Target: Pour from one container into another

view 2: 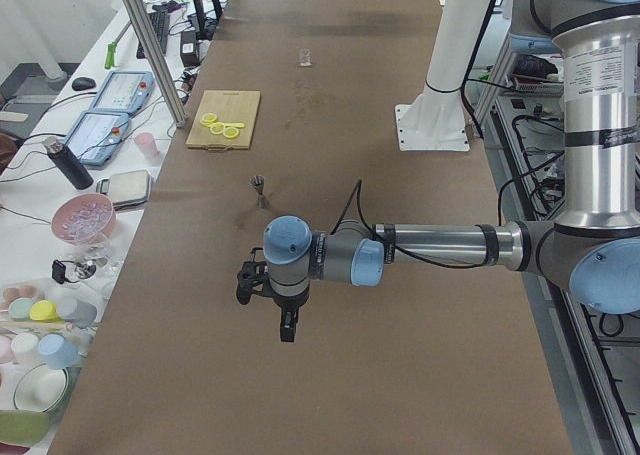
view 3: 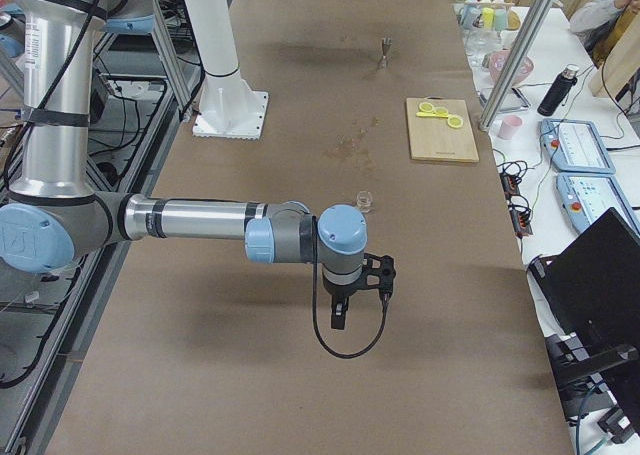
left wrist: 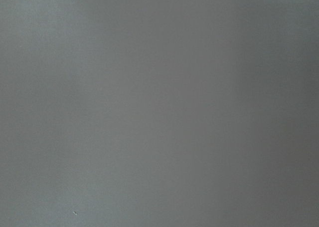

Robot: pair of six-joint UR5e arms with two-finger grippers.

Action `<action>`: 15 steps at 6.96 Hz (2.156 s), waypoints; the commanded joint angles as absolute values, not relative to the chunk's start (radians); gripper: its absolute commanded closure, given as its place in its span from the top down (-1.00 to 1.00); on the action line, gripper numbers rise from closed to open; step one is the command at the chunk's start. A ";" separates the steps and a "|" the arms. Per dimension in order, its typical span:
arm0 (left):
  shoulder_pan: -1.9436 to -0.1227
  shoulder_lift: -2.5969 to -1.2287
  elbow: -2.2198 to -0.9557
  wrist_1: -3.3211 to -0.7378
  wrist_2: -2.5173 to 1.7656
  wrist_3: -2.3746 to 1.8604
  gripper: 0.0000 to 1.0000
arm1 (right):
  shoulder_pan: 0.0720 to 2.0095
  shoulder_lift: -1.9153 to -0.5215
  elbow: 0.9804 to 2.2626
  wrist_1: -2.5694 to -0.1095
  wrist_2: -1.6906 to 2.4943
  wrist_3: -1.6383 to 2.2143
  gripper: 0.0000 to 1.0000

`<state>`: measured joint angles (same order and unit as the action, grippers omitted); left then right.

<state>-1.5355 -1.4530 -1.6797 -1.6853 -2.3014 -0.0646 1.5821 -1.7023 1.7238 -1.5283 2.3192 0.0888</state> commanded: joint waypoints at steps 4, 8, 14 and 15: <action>-1.532 -1.639 -1.822 -1.443 -2.312 -0.172 0.99 | 1.554 -1.683 1.726 -1.528 2.410 -0.128 1.00; -1.303 -1.759 -2.015 -1.304 -2.304 -0.562 0.98 | 1.549 -1.666 1.721 -1.461 2.453 -0.236 1.00; -0.693 -1.815 -2.209 -1.362 -1.877 -1.318 0.98 | 1.485 -1.690 1.788 -1.335 2.588 -0.227 1.00; -0.643 -1.749 -2.206 -1.491 -1.762 -1.385 0.98 | 1.476 -1.722 1.837 -1.316 2.585 -0.245 1.00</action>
<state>-0.7351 -1.8012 -2.1909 -1.3763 -1.9012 -1.2716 1.4873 -1.6897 1.7869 -1.3365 2.5857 -0.2275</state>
